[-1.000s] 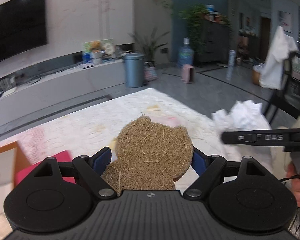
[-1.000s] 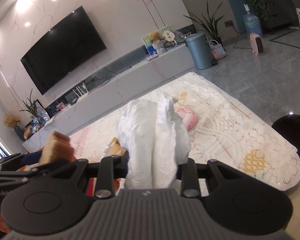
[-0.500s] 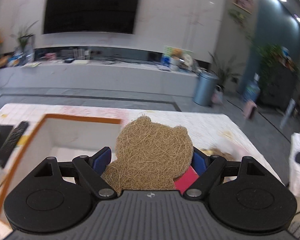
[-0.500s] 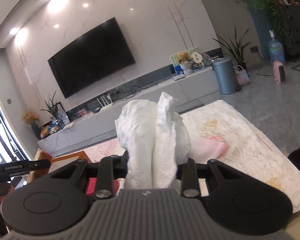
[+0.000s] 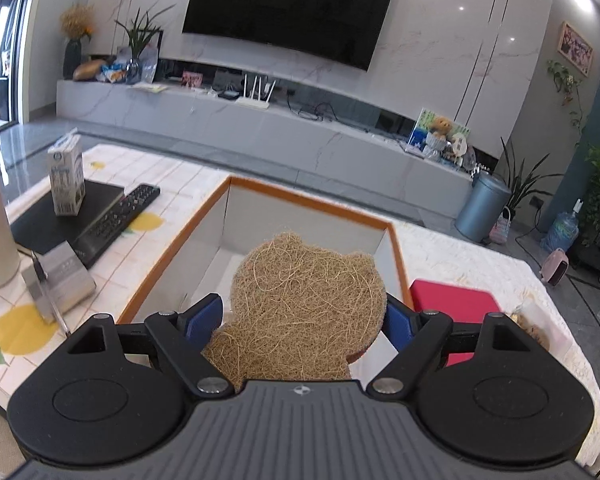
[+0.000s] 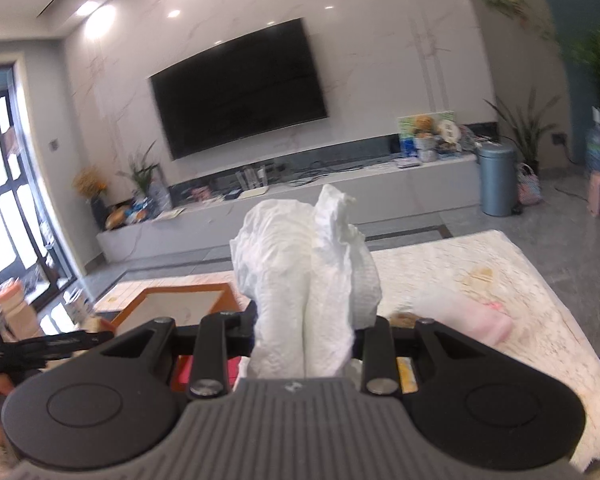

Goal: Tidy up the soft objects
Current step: 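Carry the coir bear in the left tool while the right tool carries the tissue toward the box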

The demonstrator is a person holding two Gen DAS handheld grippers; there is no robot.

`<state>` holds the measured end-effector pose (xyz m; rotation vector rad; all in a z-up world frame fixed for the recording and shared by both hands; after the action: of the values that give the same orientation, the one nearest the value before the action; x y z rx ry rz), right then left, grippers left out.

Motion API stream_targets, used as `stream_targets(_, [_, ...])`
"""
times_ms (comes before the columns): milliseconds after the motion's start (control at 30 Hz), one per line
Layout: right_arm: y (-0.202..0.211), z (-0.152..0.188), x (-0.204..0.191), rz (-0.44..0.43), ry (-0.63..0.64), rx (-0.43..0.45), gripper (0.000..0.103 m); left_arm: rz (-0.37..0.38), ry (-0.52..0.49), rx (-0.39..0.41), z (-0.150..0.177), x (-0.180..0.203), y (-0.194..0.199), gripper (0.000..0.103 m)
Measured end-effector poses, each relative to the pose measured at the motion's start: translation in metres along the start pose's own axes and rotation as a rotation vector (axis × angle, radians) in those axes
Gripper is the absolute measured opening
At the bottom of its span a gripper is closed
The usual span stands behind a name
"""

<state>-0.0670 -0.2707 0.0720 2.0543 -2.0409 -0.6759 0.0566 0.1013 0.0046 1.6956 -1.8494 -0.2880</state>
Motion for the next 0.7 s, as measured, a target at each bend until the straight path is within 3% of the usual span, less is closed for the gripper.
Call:
stream_targets(300, [-0.033,-0.013,-0.074,-0.268,0.055,-0.119,0.030,0.121,-0.005,0.012,0.007,-0.006,0.008,0.096])
stream_targets(700, [-0.122,-0.004,-0.159,-0.319,0.189,-0.336,0.030,0.203,0.083,0.096,-0.015,-0.026,0.012,0.096])
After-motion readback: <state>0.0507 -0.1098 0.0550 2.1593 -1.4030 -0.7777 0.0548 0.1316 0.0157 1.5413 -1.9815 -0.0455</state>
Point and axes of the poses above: each gripper's, at about its wrist camera, not at the fingertips, and y roughly against the way its jaws point, x to its right, z to its underside, the point moved 1 cm from there along -y, roughly the way its jaws point, and after that the axes turned 4 degrees about z, right-handed, at the moved point
